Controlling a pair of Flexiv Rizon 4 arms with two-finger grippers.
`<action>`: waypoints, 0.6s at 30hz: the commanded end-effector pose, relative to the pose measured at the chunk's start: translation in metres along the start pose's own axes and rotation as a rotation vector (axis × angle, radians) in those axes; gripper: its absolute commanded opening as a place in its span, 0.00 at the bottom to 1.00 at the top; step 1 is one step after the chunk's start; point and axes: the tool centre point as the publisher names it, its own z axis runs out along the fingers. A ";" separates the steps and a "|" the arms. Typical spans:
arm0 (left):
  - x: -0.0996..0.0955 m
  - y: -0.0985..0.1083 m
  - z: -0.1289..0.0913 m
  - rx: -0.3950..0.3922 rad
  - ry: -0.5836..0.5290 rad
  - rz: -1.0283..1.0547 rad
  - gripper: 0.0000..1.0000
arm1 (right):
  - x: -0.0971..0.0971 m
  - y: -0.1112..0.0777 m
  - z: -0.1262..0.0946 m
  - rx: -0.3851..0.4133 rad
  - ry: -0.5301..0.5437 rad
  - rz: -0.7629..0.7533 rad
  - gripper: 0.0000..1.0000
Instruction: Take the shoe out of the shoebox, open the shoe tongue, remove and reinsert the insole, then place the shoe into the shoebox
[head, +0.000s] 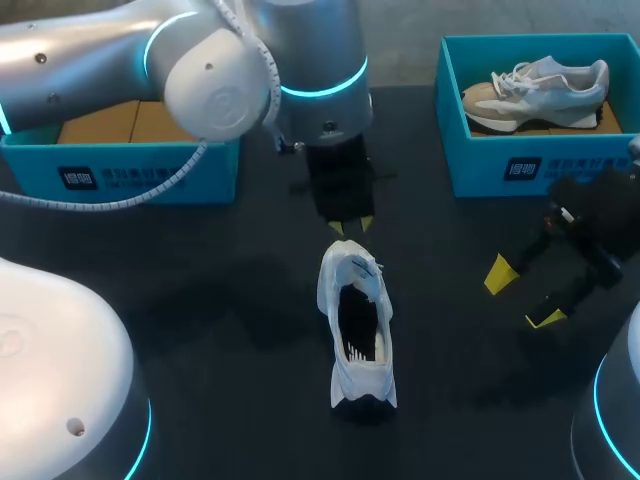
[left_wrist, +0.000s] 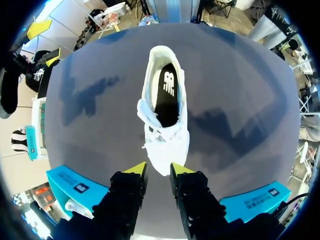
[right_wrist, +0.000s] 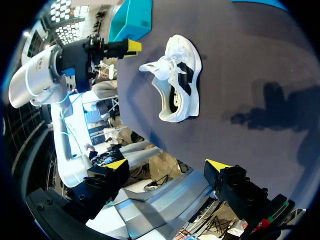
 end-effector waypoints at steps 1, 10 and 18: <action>-0.005 0.000 0.007 0.021 0.015 0.012 0.31 | -0.001 -0.001 0.001 -0.002 -0.001 0.001 1.00; 0.000 -0.016 0.024 0.091 0.019 0.033 0.24 | -0.001 -0.001 0.001 -0.002 -0.001 0.001 1.00; 0.011 -0.032 0.039 0.140 0.027 0.032 0.24 | -0.001 -0.001 0.001 -0.002 -0.001 0.001 1.00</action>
